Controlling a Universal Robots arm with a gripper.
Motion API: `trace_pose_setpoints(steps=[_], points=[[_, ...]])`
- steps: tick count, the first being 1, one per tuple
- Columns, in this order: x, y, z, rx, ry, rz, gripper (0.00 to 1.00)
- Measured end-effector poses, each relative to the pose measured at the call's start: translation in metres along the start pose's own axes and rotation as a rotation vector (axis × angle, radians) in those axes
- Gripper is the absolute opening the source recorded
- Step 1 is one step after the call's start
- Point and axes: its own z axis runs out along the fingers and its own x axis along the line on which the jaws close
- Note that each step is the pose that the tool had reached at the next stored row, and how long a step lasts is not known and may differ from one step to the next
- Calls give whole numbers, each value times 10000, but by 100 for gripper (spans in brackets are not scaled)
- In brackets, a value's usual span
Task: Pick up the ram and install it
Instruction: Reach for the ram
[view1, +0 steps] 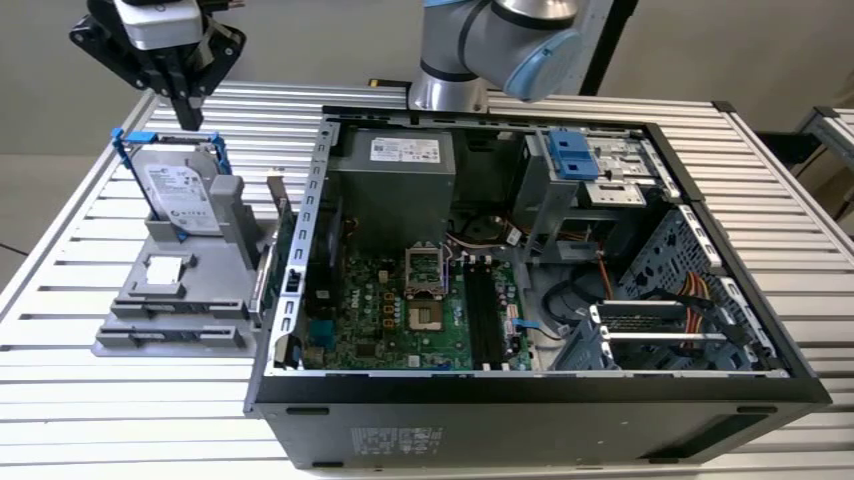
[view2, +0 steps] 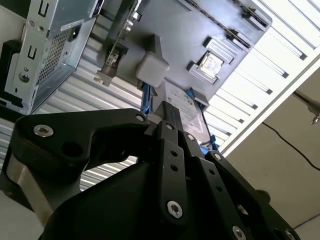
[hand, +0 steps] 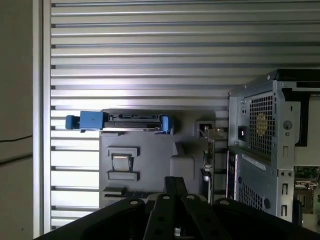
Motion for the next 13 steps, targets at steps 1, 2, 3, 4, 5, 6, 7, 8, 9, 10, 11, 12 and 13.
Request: trace_pose_setpoints(steps=[1,2,3,4,5,6,7,8,9,10,11,12,13], points=[[6,0,0,0,3,0,0],[12,1,0,1,8,0,0],[18,2,1,1,12,0,0],[24,2,2,0,16,0,0],[31,3,2,1,21,0,0],[37,3,3,1,25,1,0],[43,4,4,0,31,0,0],[49,5,4,1,37,0,0],[55,5,5,1,42,0,0],[60,5,5,0,50,0,0],[65,6,6,0,62,1,0],[70,6,6,1,72,2,0],[76,6,6,1,82,2,0]])
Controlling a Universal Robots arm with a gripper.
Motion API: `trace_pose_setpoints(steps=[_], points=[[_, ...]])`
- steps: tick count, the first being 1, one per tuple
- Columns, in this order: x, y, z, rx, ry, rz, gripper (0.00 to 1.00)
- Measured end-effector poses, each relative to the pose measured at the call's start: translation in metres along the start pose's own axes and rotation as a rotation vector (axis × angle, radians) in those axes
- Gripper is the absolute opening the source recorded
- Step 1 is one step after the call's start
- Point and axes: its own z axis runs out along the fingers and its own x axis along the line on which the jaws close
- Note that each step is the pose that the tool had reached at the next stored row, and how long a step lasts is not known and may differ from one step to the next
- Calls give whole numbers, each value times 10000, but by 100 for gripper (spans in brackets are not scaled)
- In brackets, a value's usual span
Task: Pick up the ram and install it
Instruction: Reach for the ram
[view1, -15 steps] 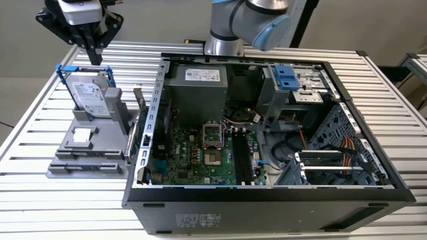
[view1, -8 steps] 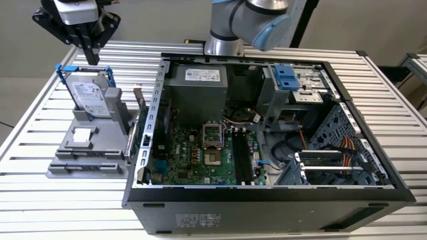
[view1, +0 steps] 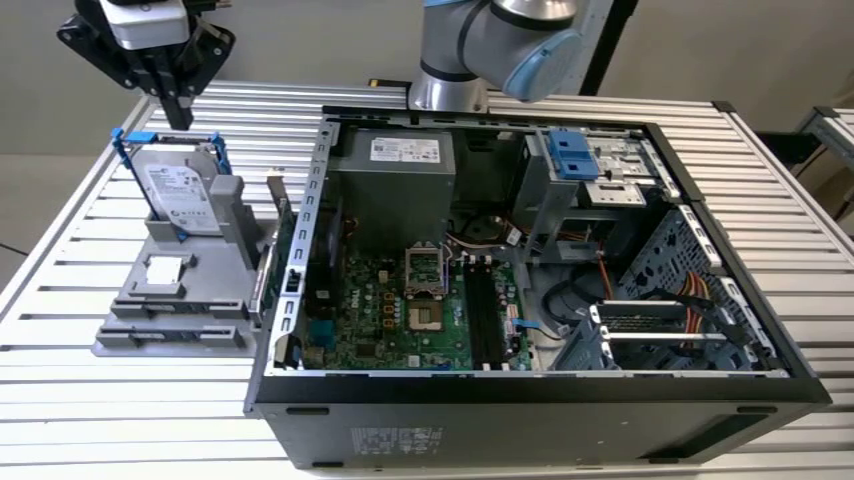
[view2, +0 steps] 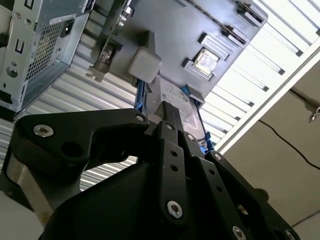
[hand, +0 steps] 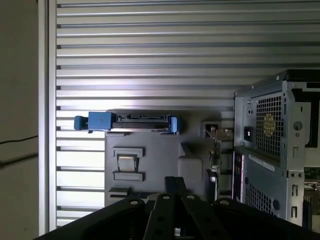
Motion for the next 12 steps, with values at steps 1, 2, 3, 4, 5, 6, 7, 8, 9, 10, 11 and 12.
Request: trace_pose_setpoints(steps=[1,2,3,4,5,6,7,8,9,10,11,12], points=[[7,1,0,1,9,0,0],[13,1,1,1,17,1,0],[20,2,2,1,24,0,0],[28,3,3,0,30,0,0],[35,3,3,1,36,-1,0],[42,3,4,1,41,-1,0],[50,3,4,1,44,-1,0],[57,3,5,0,48,-2,0],[64,3,5,1,51,-1,0],[72,3,6,1,55,-1,0],[77,4,7,0,56,-2,0],[83,5,7,1,58,-5,0]])
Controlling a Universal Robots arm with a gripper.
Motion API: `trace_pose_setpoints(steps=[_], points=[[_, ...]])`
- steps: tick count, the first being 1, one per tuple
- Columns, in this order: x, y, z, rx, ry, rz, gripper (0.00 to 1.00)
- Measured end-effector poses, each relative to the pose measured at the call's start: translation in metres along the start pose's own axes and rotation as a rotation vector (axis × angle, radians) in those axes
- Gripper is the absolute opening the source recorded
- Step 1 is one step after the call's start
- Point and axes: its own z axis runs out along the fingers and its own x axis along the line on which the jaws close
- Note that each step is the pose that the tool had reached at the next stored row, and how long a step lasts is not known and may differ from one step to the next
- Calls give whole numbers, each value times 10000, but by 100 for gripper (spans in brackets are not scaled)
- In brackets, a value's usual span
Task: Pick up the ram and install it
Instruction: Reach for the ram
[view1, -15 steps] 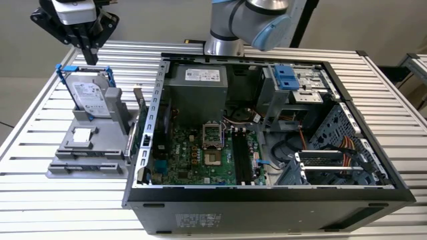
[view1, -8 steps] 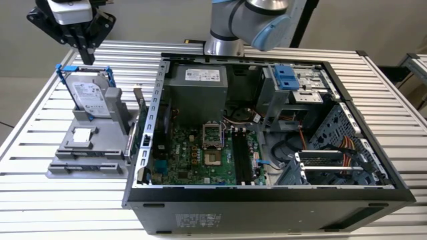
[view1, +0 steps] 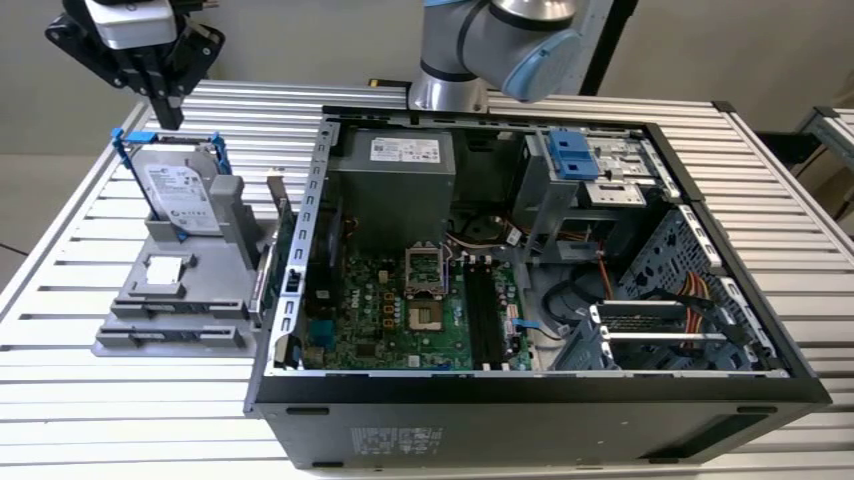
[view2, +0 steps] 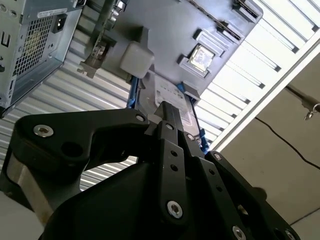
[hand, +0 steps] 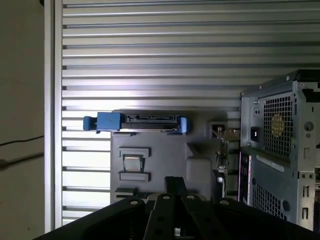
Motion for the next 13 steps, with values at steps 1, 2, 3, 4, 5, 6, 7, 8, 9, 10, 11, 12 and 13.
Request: trace_pose_setpoints(steps=[1,2,3,4,5,6,7,8,9,10,11,12,13], points=[[5,0,0,0,1,-2,0],[9,1,1,0,1,-3,0],[11,1,1,0,2,-6,0],[12,1,1,0,1,-7,0],[12,1,1,1,3,-7,0],[13,0,1,1,4,-6,0],[13,-1,1,1,7,-6,0],[13,-4,1,0,8,-7,0],[13,-8,0,1,10,-7,0],[13,-14,0,1,11,-7,0],[13,-21,0,1,12,-7,0],[13,-27,0,1,13,-7,0],[14,-34,-1,1,14,-7,0]])
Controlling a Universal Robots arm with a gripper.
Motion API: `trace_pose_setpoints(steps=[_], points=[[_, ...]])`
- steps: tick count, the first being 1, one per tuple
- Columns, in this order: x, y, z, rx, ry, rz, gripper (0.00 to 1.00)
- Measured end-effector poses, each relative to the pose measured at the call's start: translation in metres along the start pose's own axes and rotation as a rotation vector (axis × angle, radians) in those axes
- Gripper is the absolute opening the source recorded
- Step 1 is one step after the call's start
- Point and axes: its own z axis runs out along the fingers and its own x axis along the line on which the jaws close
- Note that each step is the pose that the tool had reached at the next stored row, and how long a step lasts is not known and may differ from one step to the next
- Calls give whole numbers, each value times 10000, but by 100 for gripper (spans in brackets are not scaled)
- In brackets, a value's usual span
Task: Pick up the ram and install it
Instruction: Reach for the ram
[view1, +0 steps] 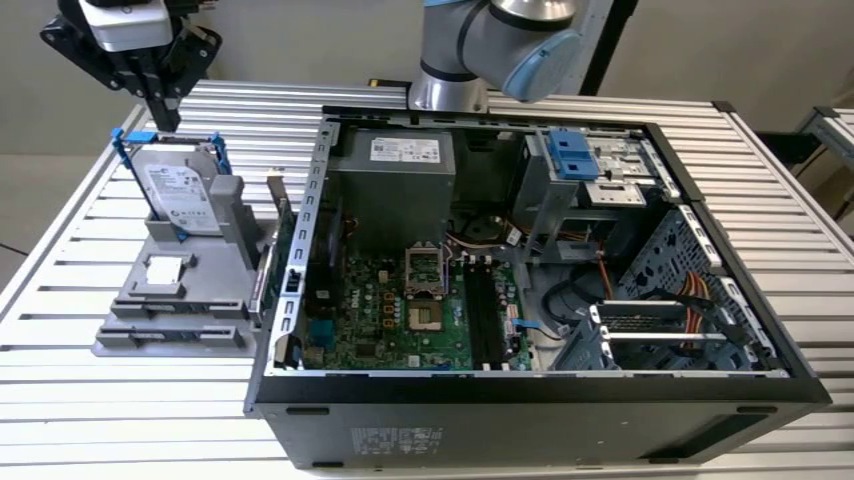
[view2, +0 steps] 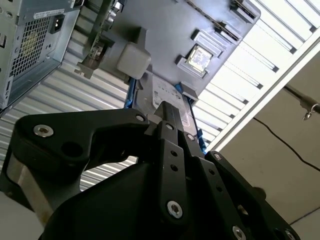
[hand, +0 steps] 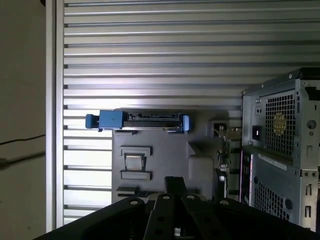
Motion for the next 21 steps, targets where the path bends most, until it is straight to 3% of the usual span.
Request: trace_pose_setpoints(steps=[21], points=[[7,-112,2,1,14,-25,0]])
